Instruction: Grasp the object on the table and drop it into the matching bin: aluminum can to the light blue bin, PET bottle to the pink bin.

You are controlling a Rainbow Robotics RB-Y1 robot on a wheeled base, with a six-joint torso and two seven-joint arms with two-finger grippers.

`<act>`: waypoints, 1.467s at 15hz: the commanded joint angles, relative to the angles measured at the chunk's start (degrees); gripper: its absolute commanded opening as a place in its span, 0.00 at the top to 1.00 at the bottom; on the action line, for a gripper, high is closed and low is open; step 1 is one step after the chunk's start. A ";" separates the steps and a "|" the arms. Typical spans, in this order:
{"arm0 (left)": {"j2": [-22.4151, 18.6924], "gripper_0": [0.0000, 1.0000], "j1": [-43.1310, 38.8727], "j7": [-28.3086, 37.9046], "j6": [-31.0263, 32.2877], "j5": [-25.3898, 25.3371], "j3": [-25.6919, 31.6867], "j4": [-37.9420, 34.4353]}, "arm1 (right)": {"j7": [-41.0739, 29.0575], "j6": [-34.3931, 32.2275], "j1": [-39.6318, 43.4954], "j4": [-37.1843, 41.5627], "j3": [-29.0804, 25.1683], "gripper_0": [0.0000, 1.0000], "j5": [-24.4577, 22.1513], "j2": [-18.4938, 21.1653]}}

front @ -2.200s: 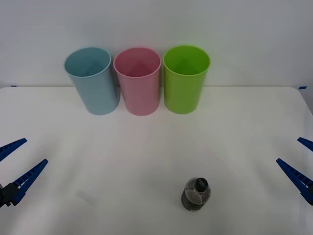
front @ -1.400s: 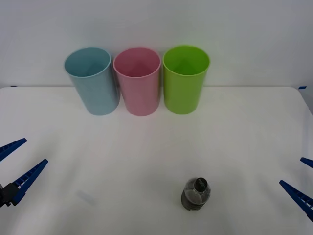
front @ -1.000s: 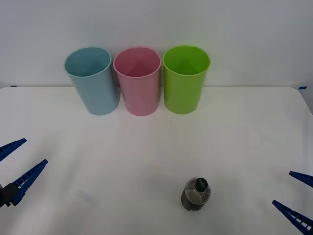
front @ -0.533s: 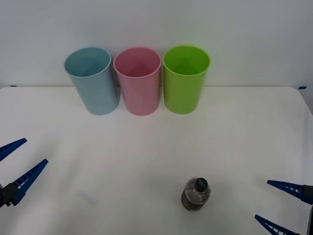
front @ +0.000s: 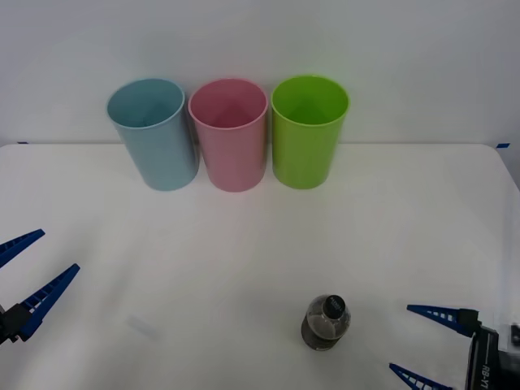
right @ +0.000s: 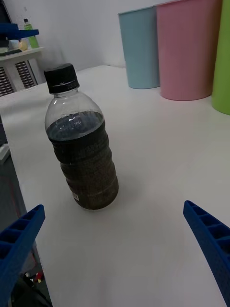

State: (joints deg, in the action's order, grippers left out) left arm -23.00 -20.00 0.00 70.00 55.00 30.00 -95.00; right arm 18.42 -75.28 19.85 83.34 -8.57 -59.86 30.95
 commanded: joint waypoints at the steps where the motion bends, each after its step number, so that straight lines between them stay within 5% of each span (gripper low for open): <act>1: 0.00 0.00 0.00 0.00 0.00 0.00 0.00 0.00 | 0.92 0.92 -2.28 -1.77 3.48 0.00 0.00 -0.36; 22: 0.00 0.00 0.00 0.00 0.00 0.00 0.00 0.00 | 6.37 12.79 -8.34 -1.77 17.71 0.00 -0.26 -5.90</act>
State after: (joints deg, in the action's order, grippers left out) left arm -23.00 -20.00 0.00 70.00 55.00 30.00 -95.00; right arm 24.58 -62.89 11.64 81.56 8.96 -60.10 25.40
